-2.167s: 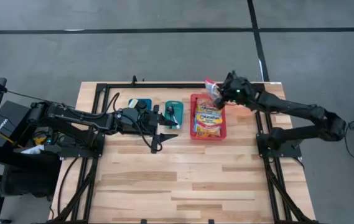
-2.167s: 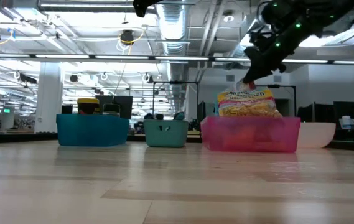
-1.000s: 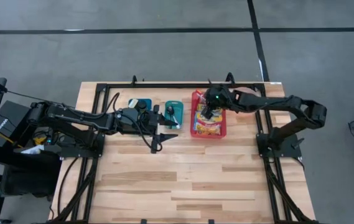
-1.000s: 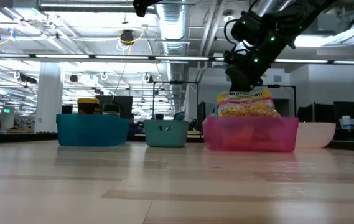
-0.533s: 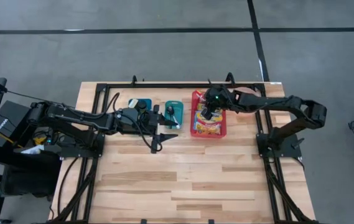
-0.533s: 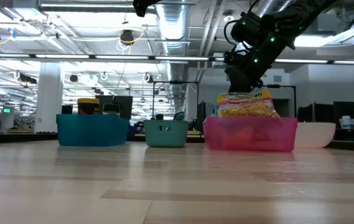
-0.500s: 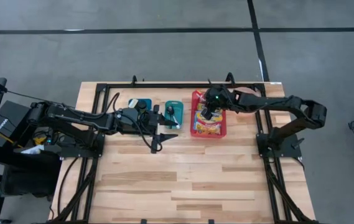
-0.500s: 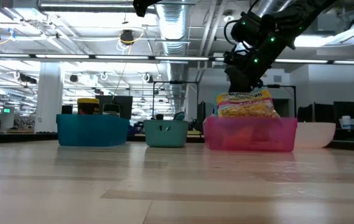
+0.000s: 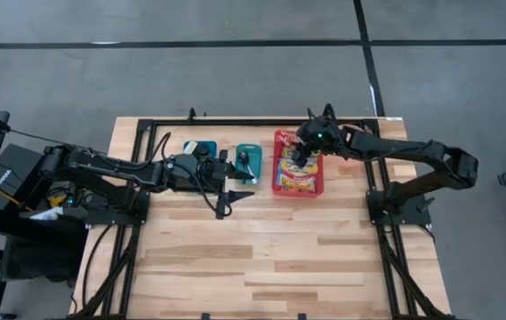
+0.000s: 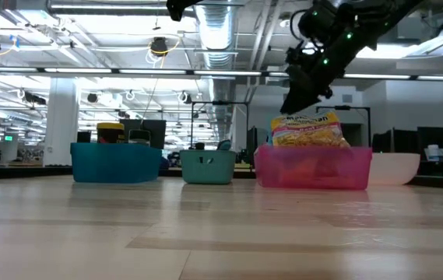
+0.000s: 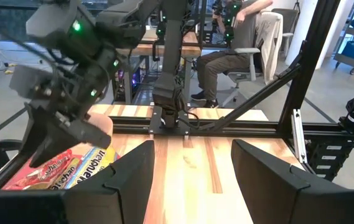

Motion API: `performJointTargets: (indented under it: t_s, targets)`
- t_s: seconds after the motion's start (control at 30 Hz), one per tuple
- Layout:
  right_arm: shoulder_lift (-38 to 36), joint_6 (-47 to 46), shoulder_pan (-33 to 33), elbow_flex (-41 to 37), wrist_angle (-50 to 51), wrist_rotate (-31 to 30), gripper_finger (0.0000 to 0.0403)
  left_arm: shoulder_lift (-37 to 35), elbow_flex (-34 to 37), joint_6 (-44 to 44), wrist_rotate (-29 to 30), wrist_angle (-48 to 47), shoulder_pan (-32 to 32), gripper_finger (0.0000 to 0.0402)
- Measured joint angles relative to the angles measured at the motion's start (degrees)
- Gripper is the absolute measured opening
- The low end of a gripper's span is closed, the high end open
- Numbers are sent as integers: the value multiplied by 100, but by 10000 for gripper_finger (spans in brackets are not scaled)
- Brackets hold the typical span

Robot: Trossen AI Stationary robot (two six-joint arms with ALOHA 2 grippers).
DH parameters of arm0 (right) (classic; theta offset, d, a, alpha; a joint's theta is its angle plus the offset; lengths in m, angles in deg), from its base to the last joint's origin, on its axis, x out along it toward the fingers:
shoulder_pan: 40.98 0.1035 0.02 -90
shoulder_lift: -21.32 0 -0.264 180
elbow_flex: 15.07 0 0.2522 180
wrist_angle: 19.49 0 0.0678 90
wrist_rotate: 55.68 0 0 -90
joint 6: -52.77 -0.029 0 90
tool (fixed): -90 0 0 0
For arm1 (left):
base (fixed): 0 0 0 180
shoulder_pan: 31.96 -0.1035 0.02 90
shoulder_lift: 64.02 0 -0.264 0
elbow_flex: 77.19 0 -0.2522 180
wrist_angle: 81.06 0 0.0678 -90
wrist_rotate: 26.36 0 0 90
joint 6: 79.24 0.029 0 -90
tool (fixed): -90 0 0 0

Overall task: Pick & Place Food Item
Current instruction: Return to Home Position

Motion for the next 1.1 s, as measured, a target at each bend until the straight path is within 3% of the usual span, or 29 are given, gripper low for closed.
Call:
performJointTargets:
  t_s: [0.23, 0.37, 0.6, 0.83, 1.1]
  targets:
    - [-425, -105, 17, 0, -6, 272, 158, 0, 0, 0, 0, 0, -2, 210]
    - [-656, -152, 17, 0, -7, 744, 146, 0, 0, 0, -2, 0, -2, 210]
    - [-1059, -227, 22, 0, -13, 1713, 79, 0, 0, 0, 0, 0, -1, 210]
    - [-1541, -307, 213, 0, -34, 1903, 6, 0, 0, 0, 0, 2, -1, 210]
    - [-1980, -484, 555, 0, 164, 1904, 27, 0, 0, -2, 0, 84, -2, 210]
